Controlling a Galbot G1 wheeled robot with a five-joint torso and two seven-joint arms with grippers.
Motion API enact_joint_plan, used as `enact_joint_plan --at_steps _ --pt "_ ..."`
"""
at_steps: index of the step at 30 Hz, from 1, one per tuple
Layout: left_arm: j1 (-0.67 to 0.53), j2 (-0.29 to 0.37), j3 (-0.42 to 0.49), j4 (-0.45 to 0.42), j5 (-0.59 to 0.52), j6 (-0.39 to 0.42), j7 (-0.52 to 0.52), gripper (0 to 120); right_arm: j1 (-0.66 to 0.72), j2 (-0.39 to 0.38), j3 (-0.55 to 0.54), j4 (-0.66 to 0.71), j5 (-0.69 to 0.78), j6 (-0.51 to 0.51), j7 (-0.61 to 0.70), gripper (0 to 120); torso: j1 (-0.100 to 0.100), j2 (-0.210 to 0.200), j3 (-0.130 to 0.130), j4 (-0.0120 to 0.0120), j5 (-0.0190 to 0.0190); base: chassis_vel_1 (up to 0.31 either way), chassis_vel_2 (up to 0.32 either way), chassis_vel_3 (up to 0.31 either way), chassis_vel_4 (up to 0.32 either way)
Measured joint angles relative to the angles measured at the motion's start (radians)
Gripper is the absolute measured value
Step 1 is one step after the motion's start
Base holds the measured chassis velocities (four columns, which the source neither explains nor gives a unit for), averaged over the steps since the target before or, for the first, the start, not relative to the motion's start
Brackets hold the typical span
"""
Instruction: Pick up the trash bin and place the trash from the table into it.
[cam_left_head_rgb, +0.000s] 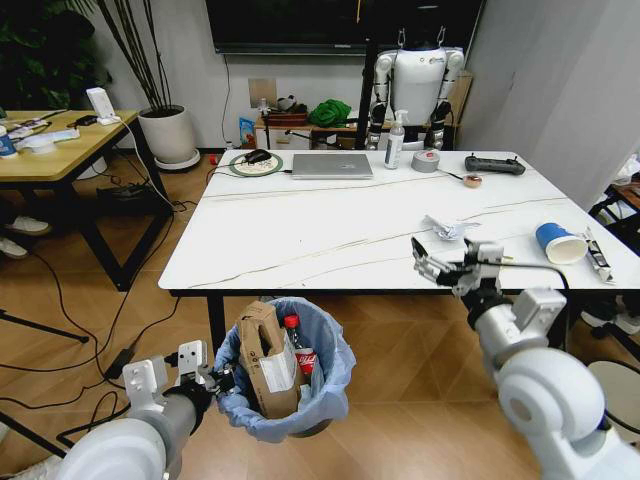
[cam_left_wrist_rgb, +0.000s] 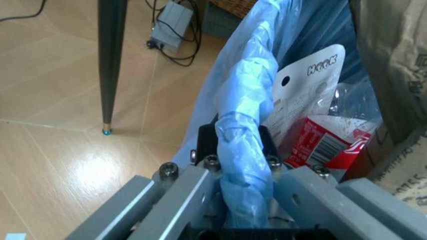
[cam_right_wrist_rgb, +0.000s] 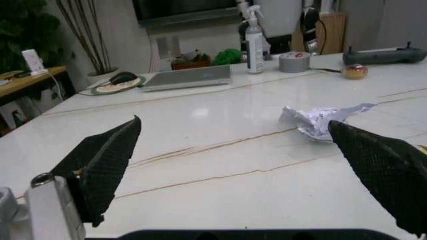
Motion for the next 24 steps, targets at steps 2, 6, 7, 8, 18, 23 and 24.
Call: enact_joint_plan --at_steps 2,6,7,8,18,23,24 --pt "0.000 -0.001 0.002 0.000 0.000 0.000 0.000 0 -0.002 0.002 0.009 0.002 0.000 -0.007 -0.002 100 0.000 0.000 0.000 0.0001 0.0001 -0.110 -0.127 0.113 0.115" --pt "-0.001 -0.002 0.005 0.000 0.000 0.000 0.001 0 -0.005 0.001 0.025 0.003 0.001 -0.013 -0.003 100 0.000 0.000 0.000 0.0000 0.0000 -0.176 -0.165 0.193 0.168" --pt "-0.001 -0.002 0.007 0.000 0.000 0.000 0.002 0 -0.006 -0.001 0.029 0.003 0.001 -0.015 -0.003 100 0.000 0.000 0.000 -0.0001 0.0000 -0.226 -0.214 0.193 0.186" --pt "-0.002 -0.002 0.009 0.000 0.000 0.000 0.002 0 -0.008 -0.002 0.033 0.003 0.001 -0.015 -0.003 100 0.000 0.000 0.000 -0.0001 0.0002 -0.235 -0.214 0.193 0.219" --pt "0.006 0.005 0.014 0.000 -0.002 0.000 0.004 0 0.046 0.000 -0.005 -0.054 0.004 -0.033 0.080 100 0.000 0.000 0.000 -0.0004 0.0006 -0.245 -0.234 0.240 0.241" --pt "0.011 0.010 0.014 0.000 -0.002 0.000 0.004 0 0.147 -0.022 -0.055 -0.138 0.080 -0.070 0.181 100 0.000 0.000 0.000 0.0000 0.0006 -0.050 -0.108 0.070 0.028" --pt "0.013 0.011 0.014 0.000 -0.002 0.000 0.004 0 0.181 -0.026 -0.070 -0.166 0.115 -0.074 0.204 100 0.000 0.000 0.000 0.0003 0.0007 0.000 0.000 0.000 0.000"
